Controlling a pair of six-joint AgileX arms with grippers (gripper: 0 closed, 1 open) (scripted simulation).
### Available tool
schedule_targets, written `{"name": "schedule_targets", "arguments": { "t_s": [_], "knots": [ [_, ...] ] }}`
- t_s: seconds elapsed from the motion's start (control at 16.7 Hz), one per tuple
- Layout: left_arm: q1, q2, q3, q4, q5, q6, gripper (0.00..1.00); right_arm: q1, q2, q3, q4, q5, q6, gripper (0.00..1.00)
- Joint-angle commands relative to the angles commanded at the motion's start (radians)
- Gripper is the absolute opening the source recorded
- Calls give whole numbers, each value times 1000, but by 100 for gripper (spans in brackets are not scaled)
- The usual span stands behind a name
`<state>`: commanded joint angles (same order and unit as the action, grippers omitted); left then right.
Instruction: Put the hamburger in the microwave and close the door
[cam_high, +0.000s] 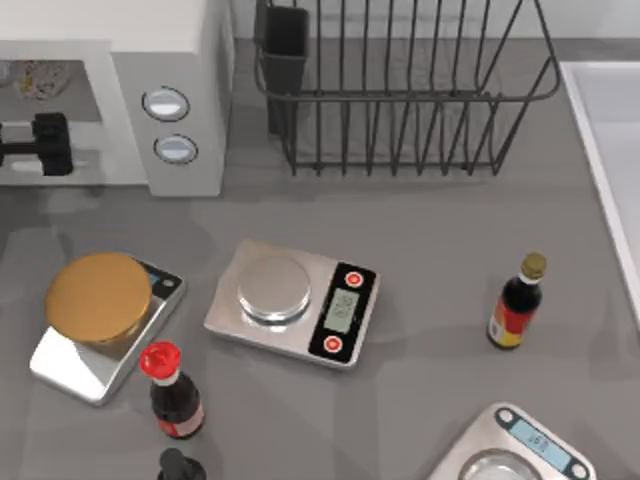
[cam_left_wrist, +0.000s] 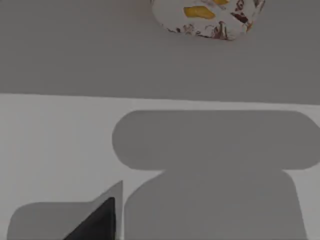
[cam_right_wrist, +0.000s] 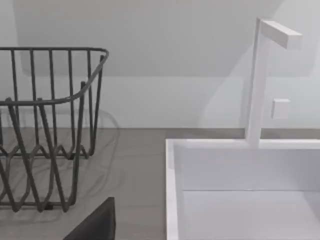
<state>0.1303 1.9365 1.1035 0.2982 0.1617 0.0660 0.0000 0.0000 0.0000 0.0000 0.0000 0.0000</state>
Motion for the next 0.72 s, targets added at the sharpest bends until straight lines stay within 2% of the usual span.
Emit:
{"name": "schedule_targets", "arguments": {
  "t_s": [0.24, 0.72],
  "knots": [
    [-22, -373, -203, -50, -28, -14, 100, 0, 0, 0, 0, 0, 0, 100],
    [-75, -1371, -695, -175, -98, -42, 100, 0, 0, 0, 0, 0, 0, 100]
  ]
}}
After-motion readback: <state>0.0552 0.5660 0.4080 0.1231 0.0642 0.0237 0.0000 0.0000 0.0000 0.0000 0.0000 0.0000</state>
